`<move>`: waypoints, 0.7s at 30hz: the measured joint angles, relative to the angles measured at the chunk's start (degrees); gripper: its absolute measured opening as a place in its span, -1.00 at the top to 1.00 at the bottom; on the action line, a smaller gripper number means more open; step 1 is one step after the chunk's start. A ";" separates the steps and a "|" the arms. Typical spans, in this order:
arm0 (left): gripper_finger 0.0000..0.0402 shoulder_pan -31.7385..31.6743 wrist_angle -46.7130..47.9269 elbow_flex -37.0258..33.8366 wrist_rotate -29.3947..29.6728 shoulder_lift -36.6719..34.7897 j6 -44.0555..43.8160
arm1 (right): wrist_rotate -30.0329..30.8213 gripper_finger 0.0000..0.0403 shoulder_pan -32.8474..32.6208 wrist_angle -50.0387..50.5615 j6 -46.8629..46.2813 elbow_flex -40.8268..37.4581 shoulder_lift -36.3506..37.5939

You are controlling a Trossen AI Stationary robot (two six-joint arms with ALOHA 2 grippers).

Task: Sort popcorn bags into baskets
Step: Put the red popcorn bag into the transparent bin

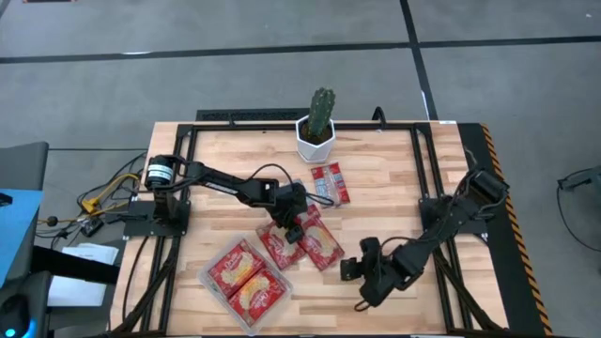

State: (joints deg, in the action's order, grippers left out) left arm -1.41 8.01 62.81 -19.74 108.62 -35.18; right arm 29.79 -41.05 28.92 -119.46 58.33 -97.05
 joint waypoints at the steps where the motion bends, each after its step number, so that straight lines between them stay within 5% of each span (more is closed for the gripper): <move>1: -0.19 0.00 0.00 0.00 0.01 0.00 0.02 | 0.01 0.00 -0.31 -0.19 -3.32 0.00 -0.73; 9: -0.19 0.02 -0.98 0.00 -1.05 0.00 1.32 | -2.02 -0.50 1.62 -9.87 -11.45 0.02 -8.21; 21: -0.19 0.02 -1.21 0.04 -4.42 0.00 4.35 | -1.59 -0.50 9.37 -13.58 -12.31 0.35 -11.72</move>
State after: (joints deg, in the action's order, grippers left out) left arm -1.39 6.80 62.85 -24.16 108.62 -30.83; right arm 28.20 -31.68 15.34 -131.78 58.67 -108.77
